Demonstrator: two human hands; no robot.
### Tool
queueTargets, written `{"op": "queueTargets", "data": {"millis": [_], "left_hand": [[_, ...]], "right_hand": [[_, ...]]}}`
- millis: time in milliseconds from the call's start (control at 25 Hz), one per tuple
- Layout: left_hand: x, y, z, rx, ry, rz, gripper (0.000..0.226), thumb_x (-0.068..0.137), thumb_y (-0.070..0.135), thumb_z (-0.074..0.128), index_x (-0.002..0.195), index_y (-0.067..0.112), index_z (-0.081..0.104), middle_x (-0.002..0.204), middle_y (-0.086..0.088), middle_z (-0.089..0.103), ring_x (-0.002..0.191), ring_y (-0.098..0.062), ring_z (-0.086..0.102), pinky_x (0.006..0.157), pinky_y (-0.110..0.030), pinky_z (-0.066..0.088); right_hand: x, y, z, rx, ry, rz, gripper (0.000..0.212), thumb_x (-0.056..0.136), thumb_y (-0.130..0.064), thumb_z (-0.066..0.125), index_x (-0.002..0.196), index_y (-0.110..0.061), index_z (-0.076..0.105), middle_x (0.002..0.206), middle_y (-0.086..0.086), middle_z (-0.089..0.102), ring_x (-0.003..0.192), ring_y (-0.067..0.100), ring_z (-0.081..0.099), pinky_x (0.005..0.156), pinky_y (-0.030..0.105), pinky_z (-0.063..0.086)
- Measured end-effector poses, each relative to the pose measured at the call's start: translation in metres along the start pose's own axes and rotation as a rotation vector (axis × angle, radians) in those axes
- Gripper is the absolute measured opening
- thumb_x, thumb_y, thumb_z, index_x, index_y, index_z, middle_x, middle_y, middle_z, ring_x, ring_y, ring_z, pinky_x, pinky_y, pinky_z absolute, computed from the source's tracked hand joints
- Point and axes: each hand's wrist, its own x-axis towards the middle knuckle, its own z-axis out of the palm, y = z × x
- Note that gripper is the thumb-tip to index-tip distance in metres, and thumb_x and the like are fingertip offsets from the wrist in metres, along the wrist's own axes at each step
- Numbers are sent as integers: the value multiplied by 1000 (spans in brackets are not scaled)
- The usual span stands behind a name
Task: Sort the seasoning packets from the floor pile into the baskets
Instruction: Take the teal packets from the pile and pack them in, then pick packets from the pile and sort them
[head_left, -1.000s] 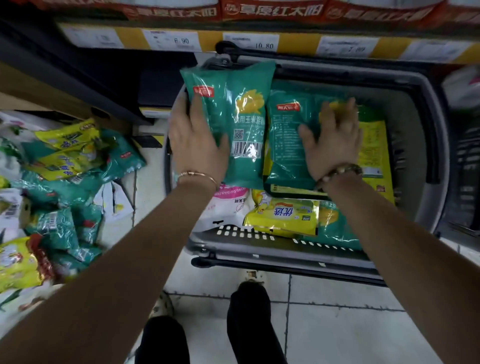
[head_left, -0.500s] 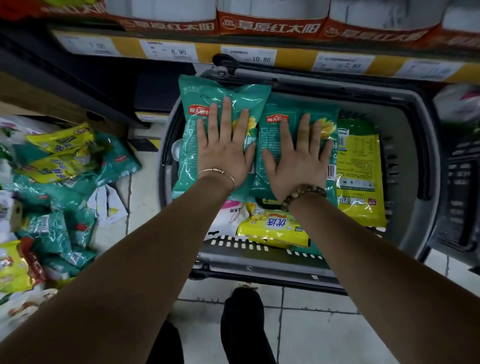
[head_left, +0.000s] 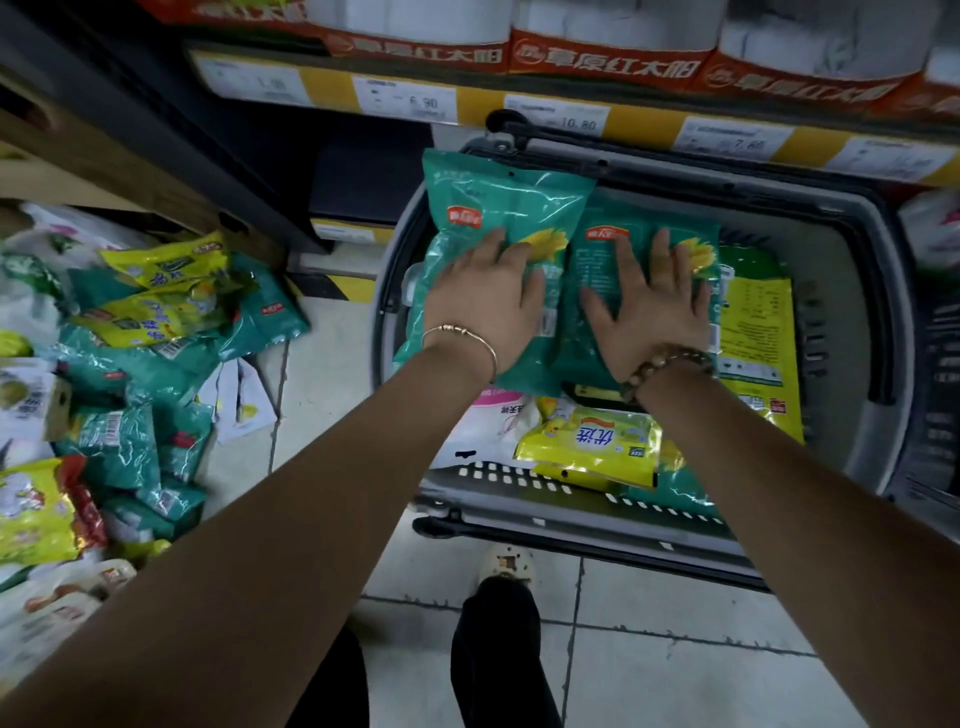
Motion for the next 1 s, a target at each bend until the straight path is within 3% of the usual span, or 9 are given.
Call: {"op": "queueTargets", "data": {"millis": [80, 320, 520, 800, 1000], "left_hand": [[-27, -14, -13, -225, 125, -83, 32, 95, 32, 43, 120, 20, 58, 127, -4, 56, 106, -26, 57, 83, -30, 43], [-118, -98, -47, -546, 236, -348, 24, 90, 25, 56, 113, 22, 63, 119, 3, 59, 103, -16, 58, 80, -25, 44], [-201, -186, -69, -501, 285, -526, 27, 88, 24, 59, 115, 20, 62, 120, 3, 59, 100, -16, 59, 76, -21, 39], [-341, -315, -82, -565, 319, -846, 33, 87, 23, 60, 120, 21, 58, 124, -5, 57, 108, -23, 57, 84, -31, 46], [-422, -391, -66, -615, 366, -1045, 35, 88, 27, 57, 123, 24, 56, 128, 0, 56, 115, -20, 55, 87, -32, 46]], "right_hand": [[-11, -10, -9, 84, 35, -1, 69, 90, -52, 40, 149, -29, 13, 157, 8, 10, 143, 30, 14, 113, 50, 17], [-87, -88, -21, 182, 91, -278, 56, 88, -33, 54, 141, -21, 39, 145, 9, 40, 127, 33, 42, 96, 47, 42], [-134, -181, -6, 186, 30, -453, 50, 84, -24, 61, 131, -13, 52, 134, 12, 52, 115, 36, 52, 87, 45, 48], [-211, -334, 52, 23, -172, -730, 51, 86, -32, 57, 134, -17, 47, 135, 5, 49, 118, 26, 49, 87, 38, 44], [-264, -422, 102, -123, -301, -840, 47, 89, -34, 52, 133, -19, 47, 134, 2, 50, 117, 23, 48, 84, 35, 44]]}}
